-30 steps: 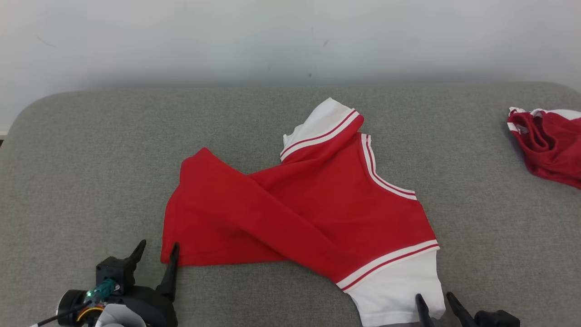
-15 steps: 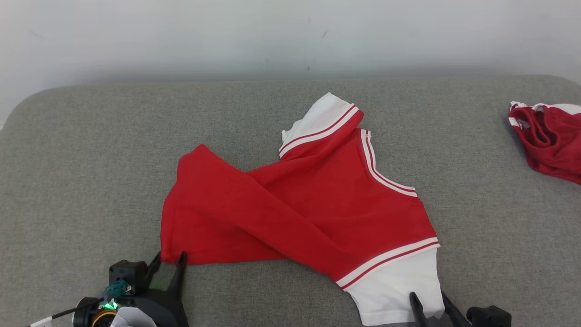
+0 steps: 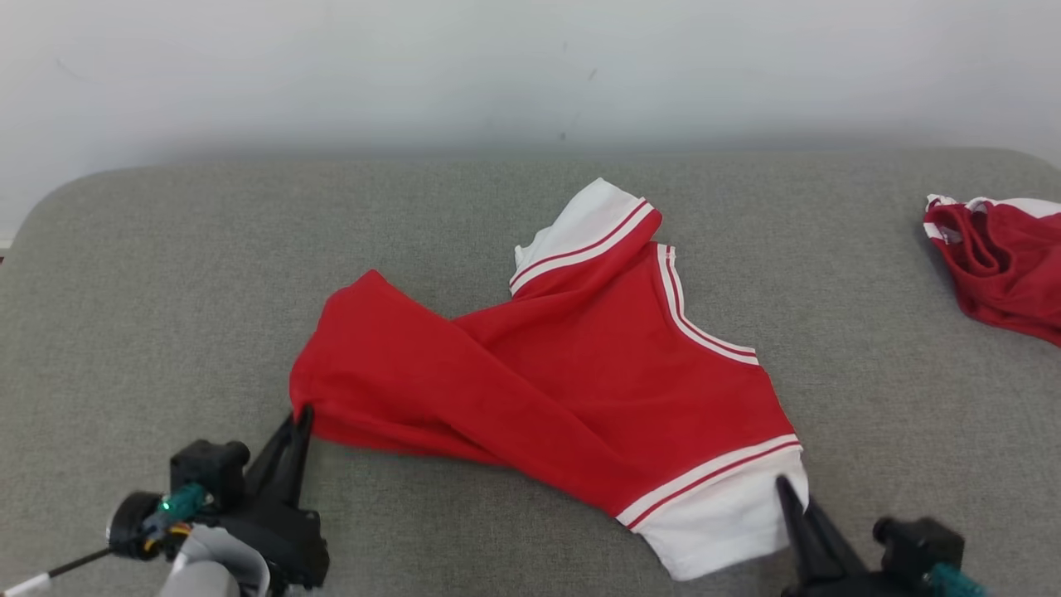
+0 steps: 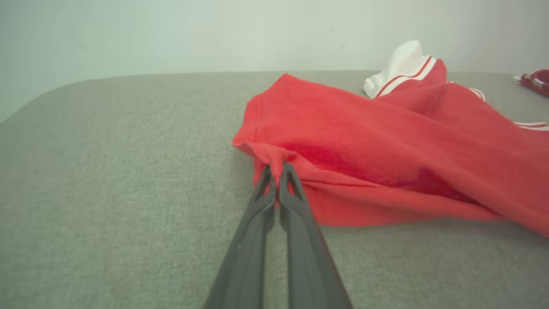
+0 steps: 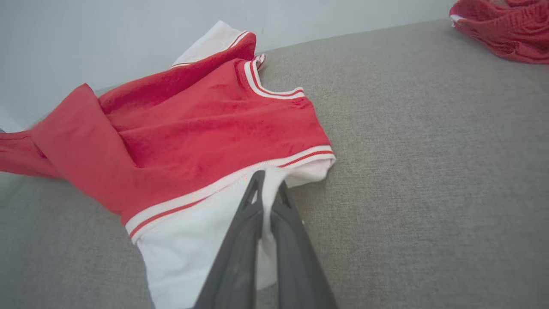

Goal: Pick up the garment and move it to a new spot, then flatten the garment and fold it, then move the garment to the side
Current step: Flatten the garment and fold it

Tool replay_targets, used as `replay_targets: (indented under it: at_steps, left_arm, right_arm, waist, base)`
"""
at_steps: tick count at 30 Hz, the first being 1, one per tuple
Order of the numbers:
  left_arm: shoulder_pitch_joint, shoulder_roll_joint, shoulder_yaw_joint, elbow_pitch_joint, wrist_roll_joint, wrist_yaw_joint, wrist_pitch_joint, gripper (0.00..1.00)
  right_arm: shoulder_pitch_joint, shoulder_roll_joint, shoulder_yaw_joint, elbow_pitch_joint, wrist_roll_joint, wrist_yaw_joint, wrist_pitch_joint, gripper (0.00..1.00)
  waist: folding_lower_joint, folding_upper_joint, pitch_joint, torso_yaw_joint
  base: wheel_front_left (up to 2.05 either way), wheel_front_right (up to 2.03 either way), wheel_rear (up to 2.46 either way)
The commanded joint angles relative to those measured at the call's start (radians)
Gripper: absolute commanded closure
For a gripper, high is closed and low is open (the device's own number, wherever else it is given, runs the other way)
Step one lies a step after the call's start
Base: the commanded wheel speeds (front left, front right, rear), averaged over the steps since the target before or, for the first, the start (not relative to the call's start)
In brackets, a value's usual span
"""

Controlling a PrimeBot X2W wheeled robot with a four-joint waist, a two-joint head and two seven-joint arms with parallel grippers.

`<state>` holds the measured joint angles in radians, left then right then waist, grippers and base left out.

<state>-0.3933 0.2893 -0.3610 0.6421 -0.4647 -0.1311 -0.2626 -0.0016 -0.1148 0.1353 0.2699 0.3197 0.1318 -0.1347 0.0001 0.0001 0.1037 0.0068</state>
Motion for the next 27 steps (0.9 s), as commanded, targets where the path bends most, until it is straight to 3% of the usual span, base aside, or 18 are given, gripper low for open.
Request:
replay_targets:
  at_steps: [1, 7, 12, 22, 27]
  left_arm:
    - [0.002, 0.01, 0.008, -0.031, 0.012, 0.001, -0.003, 1.0]
    - [-0.098, 0.066, -0.024, -0.158, 0.027, 0.001, -0.001, 1.0]
    - [-0.291, 0.119, -0.089, -0.225, -0.003, 0.001, 0.064, 1.0]
    - [-0.806, 0.214, -0.25, -0.204, -0.105, 0.002, 0.188, 1.0]
    - [-1.054, 0.214, -0.288, -0.129, -0.196, 0.002, 0.208, 1.0]
  right_arm:
    - [-0.022, -0.013, -0.002, -0.025, 0.015, -0.003, 0.005, 1.0]
    - [-0.164, -0.073, -0.013, -0.111, 0.066, -0.003, 0.049, 1.0]
    - [-0.374, -0.111, -0.042, -0.094, 0.109, -0.003, 0.081, 1.0]
    - [-0.964, -0.161, -0.068, 0.065, 0.178, -0.003, 0.174, 1.0]
    - [-1.295, -0.185, -0.07, 0.197, 0.169, -0.003, 0.234, 1.0]
  waist:
    - [-0.0001, -0.0001, -0.007, -0.002]
    - [-0.0001, -0.0001, 0.001, -0.012]
    - [-0.0001, -0.0001, 0.066, -0.024]
    - [-0.0001, -0.0001, 0.288, -0.053]
    - [-0.0001, -0.0001, 0.386, -0.063]
  base:
    - [0.0, 0.0, 0.0]
    - [0.0, 0.0, 0.0]
    - [0.0, 0.0, 0.0]
    - [0.0, 0.0, 0.0]
    - [0.0, 0.0, 0.0]
